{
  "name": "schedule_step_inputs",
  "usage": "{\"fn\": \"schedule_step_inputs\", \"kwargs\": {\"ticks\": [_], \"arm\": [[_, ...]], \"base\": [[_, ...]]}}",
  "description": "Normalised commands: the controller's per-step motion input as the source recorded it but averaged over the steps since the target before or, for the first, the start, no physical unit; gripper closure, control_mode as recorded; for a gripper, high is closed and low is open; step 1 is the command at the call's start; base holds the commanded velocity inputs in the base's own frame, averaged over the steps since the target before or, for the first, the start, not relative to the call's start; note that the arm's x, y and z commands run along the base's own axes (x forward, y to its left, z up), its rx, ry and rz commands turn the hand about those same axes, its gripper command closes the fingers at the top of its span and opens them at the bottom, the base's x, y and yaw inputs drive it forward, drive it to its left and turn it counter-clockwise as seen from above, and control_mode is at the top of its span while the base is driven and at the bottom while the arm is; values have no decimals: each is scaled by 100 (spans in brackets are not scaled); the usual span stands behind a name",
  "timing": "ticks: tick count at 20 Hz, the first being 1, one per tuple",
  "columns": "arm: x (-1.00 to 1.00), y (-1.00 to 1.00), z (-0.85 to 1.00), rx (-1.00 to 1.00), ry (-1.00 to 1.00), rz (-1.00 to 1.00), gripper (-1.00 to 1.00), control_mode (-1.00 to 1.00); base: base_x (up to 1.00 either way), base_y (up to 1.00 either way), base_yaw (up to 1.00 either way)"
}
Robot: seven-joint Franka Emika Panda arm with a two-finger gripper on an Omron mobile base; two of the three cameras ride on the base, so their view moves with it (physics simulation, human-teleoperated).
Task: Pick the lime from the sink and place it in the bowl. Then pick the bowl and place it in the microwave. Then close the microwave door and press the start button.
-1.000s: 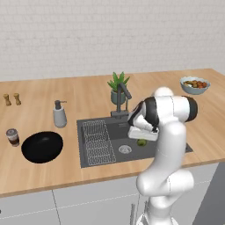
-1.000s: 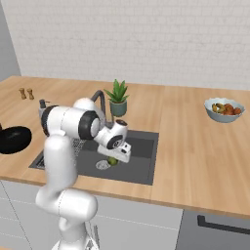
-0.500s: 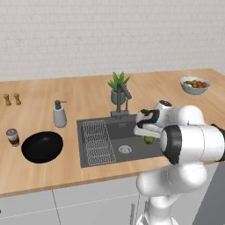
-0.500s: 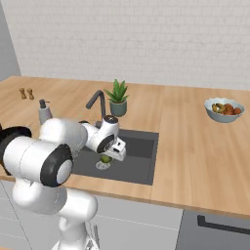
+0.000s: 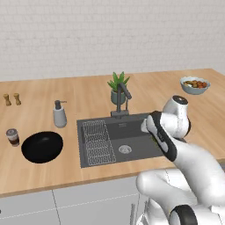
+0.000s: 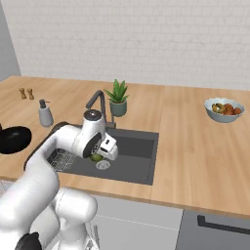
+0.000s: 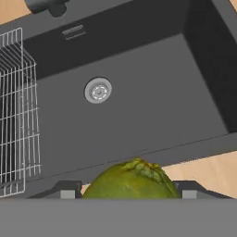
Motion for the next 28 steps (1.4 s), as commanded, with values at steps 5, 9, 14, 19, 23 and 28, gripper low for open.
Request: {"fn": "schedule_step_inputs", "kwargs": {"ticks": [5, 9, 14, 19, 23, 28], "arm": [[-82, 32, 86, -7, -10, 0, 100, -100], [-84, 53, 41, -7, -9, 0, 100, -100], [-81, 56, 41, -6, -8, 0, 100, -100], [-56, 79, 57, -6, -6, 0, 100, -100], [-21, 100, 25, -2, -5, 0, 100, -100], [0, 90, 9, 0, -5, 1, 100, -100]], "base": [[0, 0, 0], [0, 0, 0], [0, 0, 0], [0, 0, 0], [0, 0, 0], [0, 0, 0]]}}
